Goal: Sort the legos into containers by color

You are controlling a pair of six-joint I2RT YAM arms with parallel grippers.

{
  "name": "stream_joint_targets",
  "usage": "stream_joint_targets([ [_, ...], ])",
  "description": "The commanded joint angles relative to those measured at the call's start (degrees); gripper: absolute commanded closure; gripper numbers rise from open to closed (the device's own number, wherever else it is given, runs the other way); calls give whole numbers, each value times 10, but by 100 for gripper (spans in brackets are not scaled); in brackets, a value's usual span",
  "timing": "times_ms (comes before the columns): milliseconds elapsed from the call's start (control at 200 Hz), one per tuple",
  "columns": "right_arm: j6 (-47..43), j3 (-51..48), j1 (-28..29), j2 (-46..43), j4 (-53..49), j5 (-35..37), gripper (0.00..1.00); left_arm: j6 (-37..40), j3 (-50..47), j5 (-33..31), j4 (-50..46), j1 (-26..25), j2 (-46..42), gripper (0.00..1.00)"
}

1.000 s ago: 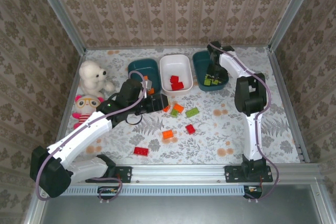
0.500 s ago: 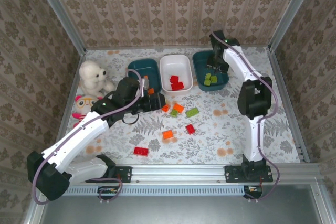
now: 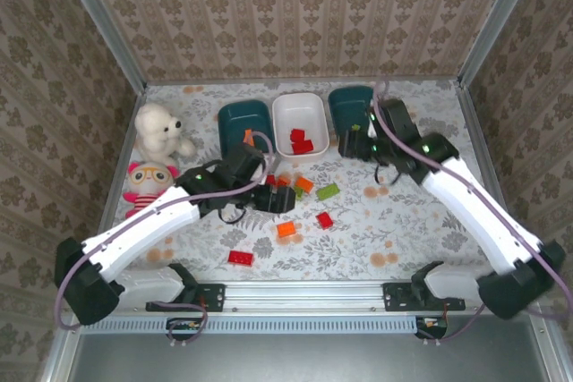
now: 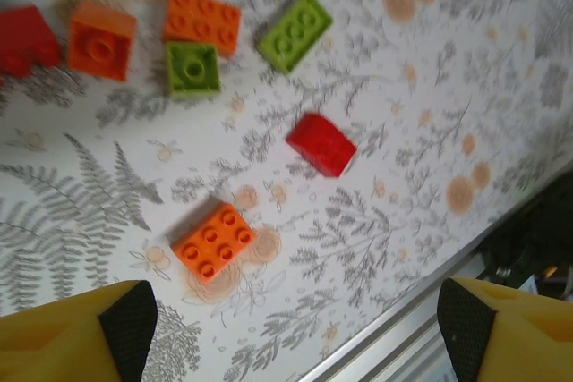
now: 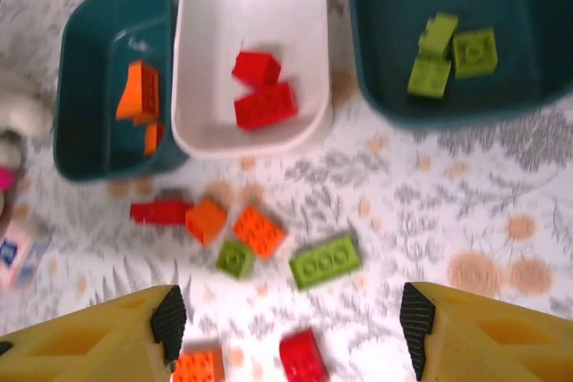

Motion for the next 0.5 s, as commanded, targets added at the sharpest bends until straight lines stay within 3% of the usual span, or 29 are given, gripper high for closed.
stream_joint_targets([
  [0,34,-84,14,-102,14,-39,29,-29,33,-38,-6,-40,69,16],
  [105,33,-132,16,-187,8,-123,25,-120,85,-74,-30,-64,155,17],
  [180,30,-146,15,-224,-6,-158,23,-173,127,-66,-40,-78,217,18],
  [380,27,-142,15,-266,-65,-154,22,-293,272,-66,-148,-105,366,17],
  [495,27,-139,15,-284,-74,-153,22,-375,297,-58,-147,-122,410,18],
])
